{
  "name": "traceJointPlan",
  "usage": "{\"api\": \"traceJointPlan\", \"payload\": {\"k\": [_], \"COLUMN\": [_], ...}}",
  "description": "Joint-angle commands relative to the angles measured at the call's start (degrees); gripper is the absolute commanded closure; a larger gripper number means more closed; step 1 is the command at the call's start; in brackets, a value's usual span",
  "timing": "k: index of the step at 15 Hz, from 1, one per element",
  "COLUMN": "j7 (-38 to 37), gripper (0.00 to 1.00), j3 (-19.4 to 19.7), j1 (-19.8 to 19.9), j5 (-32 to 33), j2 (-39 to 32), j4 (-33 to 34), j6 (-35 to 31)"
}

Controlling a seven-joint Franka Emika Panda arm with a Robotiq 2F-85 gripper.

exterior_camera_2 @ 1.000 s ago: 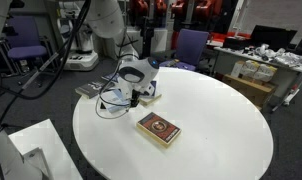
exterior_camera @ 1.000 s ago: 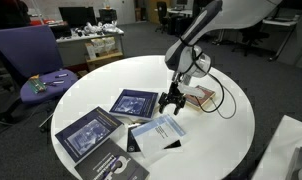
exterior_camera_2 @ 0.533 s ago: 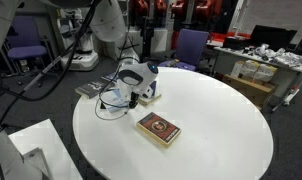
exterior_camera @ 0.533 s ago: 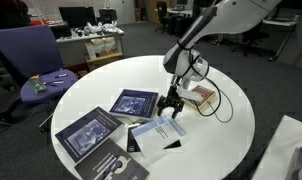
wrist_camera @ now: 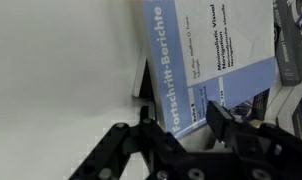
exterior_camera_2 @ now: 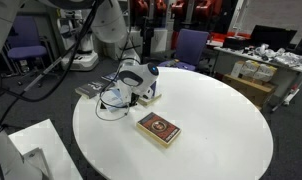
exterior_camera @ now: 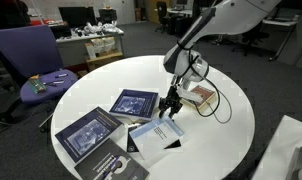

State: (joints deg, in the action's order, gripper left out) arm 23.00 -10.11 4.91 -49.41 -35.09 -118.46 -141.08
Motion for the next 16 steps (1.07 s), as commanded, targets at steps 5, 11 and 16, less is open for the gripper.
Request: {"api": "traceJointPlan", "payload": {"k": [5, 11, 16], "j7": [4.7, 6.9, 10.5], "gripper": [0.98, 0.98, 0.97], "j3": [-0.8, -0.7, -0.5], "j1": [1.4, 1.4, 1.1], "j5": [-4.6, -8.4, -12.8], "j2": [0.3, 2.2, 6.5], "j4": [0.0, -0.8, -2.5], "j6": [-0.9, -0.5, 0.0]}}
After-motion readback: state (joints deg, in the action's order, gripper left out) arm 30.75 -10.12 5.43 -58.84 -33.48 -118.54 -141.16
